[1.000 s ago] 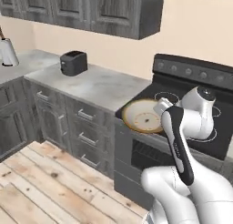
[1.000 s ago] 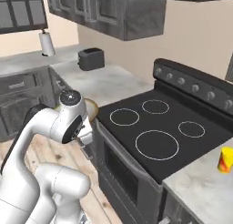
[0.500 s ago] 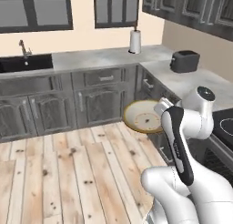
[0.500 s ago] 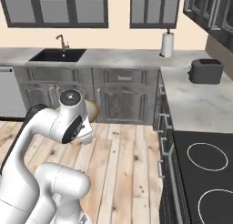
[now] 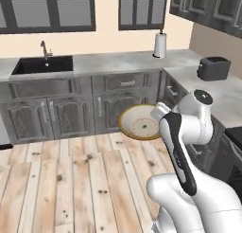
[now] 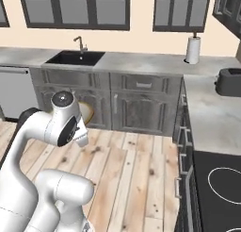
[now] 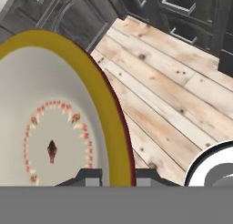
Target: Pick the cup and bowl from the counter and place them on the counter next to the sink.
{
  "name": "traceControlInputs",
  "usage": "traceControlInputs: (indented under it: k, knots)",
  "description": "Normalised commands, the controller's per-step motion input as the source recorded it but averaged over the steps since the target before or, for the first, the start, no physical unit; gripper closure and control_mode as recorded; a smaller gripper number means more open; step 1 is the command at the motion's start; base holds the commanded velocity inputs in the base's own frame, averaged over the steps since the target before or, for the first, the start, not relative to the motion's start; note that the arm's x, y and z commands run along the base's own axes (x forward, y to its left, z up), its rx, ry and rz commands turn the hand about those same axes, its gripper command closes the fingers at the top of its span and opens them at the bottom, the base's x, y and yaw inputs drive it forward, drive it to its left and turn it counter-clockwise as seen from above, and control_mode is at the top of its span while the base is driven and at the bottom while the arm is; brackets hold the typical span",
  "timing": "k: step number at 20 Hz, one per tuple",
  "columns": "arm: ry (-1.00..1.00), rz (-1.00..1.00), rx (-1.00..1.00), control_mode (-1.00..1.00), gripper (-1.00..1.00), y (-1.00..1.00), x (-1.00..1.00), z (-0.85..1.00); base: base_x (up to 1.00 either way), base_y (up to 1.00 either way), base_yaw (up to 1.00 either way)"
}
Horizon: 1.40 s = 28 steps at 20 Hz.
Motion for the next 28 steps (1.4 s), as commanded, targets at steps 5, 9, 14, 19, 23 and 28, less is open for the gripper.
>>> traceControlInputs:
  k: [5,9,14,19,23,28]
  knots:
    - [0.00,0.00,0.00,1.00,1.00,0.00,0.00,0.00,1.00,0.07,0.00]
    - [0.00,0.00,0.00,1.00,1.00,0.00,0.00,0.00,1.00,0.14,-0.03]
    - [0.00,0.00,0.00,1.00,1.00,0.00,0.00,0.00,1.00,0.19,-0.02]
    - [0.00,0.00,0.00,1.00,1.00,0.00,0.00,0.00,0.99,0.34,-0.04]
    - [0.00,0.00,0.00,1.00,1.00,0.00,0.00,0.00,1.00,0.41,-0.06]
    - [0.00,0.00,0.00,1.00,1.00,0.00,0.00,0.00,0.93,0.45,-0.07]
